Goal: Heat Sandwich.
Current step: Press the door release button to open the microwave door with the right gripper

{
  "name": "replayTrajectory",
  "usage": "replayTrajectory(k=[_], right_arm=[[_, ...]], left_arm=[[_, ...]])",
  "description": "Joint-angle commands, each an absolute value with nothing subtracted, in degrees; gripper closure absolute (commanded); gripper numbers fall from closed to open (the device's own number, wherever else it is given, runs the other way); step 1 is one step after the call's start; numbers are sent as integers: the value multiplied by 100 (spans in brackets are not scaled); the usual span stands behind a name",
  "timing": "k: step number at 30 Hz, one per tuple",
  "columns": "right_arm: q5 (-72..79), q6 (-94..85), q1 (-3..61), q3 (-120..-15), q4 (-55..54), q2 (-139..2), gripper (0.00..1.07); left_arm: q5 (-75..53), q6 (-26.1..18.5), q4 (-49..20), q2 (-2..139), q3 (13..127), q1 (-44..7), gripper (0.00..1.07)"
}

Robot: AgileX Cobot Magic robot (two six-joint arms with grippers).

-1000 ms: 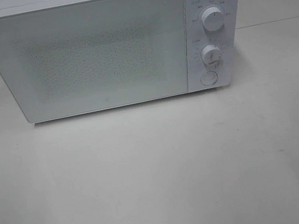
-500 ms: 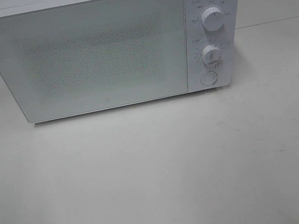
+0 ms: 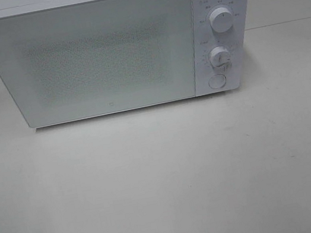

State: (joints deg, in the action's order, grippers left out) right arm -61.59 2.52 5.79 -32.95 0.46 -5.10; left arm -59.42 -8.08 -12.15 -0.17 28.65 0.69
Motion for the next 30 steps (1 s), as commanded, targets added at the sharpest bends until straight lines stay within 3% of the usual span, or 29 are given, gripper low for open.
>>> replayTrajectory(k=[1, 21, 30], right_arm=[[-6136, 160, 401, -3037, 86, -132, 31], [-5890, 143, 258, -2882, 74, 178, 31], [-5632, 138, 258, -3220, 69, -327, 31]], left_arm=[[-5850, -785, -1249, -143, 2871, 92, 3], [-5850, -785, -1266, -138, 2871, 92, 3], [-5850, -785, -1266, -138, 2871, 92, 3]])
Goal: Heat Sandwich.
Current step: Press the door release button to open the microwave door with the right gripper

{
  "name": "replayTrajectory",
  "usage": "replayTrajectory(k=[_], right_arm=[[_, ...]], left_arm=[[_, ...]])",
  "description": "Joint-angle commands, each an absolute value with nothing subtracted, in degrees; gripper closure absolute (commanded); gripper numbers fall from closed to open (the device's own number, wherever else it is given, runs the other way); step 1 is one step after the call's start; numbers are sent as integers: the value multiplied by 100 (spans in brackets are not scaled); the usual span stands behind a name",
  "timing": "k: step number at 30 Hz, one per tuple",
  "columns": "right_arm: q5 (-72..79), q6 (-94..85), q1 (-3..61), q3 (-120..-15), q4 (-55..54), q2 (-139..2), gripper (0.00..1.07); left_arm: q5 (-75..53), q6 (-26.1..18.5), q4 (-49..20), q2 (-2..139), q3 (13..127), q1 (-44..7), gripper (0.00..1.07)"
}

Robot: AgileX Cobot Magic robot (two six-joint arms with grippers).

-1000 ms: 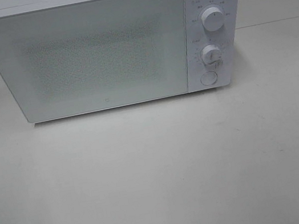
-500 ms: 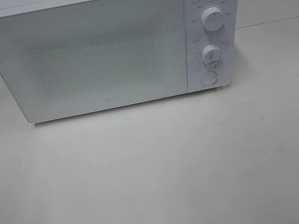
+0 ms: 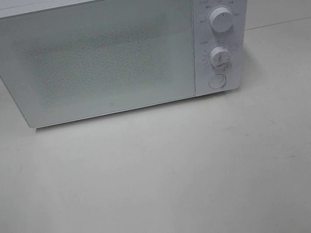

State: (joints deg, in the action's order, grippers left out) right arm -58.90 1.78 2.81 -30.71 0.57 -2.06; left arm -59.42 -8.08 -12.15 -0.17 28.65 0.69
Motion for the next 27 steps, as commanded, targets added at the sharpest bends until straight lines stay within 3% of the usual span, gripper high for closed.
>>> replayTrajectory(k=[1, 27], right_arm=[[-5632, 138, 258, -3220, 69, -327, 31], [-2240, 155, 258, -3335, 57, -3323, 31]], left_arm=[[-5850, -785, -1266, -138, 2871, 92, 3], [-5850, -785, -1266, -138, 2871, 92, 3]])
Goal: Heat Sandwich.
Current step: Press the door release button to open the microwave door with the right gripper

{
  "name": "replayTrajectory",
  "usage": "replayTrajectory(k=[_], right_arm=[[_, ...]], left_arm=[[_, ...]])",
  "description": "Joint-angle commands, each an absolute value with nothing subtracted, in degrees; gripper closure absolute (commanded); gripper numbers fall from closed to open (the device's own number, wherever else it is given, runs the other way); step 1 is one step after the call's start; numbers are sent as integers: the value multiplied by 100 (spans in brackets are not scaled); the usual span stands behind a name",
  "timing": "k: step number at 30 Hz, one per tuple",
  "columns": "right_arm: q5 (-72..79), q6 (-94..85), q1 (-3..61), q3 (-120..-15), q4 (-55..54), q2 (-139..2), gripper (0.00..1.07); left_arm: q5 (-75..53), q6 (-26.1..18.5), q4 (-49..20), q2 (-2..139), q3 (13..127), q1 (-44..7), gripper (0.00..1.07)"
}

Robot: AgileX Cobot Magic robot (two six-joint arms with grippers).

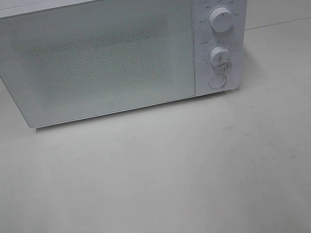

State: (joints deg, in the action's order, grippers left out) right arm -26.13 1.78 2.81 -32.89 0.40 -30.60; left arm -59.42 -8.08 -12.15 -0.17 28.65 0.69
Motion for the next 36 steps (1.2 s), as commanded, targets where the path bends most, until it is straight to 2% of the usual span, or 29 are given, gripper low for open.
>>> replayTrajectory(k=[1, 30, 36], right_arm=[[-2120, 155, 258, -3335, 57, -3449, 31], [1243, 132, 258, -3317, 229, -6744, 31], [2320, 115, 258, -2945, 229, -7208, 31]], left_arm=[[-5850, -785, -1266, -138, 2871, 92, 3], [-5850, -785, -1266, -138, 2871, 92, 3], [-5850, -785, -1266, -138, 2871, 92, 3]])
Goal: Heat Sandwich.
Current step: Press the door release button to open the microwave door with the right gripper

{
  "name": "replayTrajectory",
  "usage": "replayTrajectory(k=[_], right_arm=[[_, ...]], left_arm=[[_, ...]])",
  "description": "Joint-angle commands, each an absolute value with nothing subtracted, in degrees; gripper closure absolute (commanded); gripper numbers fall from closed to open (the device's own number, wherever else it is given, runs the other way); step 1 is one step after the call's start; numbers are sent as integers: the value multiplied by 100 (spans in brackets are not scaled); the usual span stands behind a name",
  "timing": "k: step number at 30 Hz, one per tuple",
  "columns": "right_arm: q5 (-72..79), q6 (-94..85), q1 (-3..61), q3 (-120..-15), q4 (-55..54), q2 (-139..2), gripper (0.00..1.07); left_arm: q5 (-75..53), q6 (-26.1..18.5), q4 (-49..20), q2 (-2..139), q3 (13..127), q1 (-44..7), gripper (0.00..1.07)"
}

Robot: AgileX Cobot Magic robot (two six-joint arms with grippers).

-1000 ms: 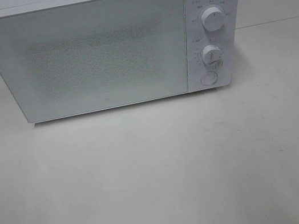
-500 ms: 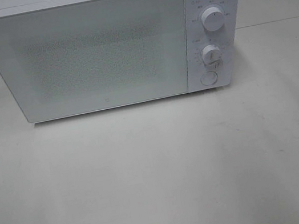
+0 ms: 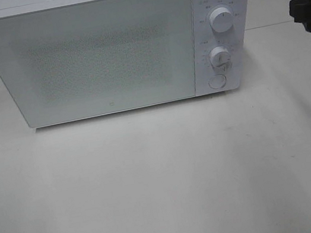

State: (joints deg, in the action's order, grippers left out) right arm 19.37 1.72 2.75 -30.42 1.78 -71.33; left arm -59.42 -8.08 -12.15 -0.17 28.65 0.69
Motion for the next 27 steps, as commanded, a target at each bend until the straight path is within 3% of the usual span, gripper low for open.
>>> replayTrajectory(k=[1, 9, 14, 27], right_arm=[[2659, 80, 258, -2790, 218, -7322, 31], [3741, -120, 258, -2320, 115, -7775, 31], [4578, -573, 602, -2017, -447, -8107, 31], [6113, -957, 2343, -1793, -2160, -9167, 31]], left_arm=[[-5850, -785, -1266, -138, 2871, 92, 3], [-5850, -785, -1266, -138, 2871, 92, 3], [-5850, -785, -1266, -138, 2871, 92, 3], [-5850, -785, -1266, -138, 2871, 92, 3]])
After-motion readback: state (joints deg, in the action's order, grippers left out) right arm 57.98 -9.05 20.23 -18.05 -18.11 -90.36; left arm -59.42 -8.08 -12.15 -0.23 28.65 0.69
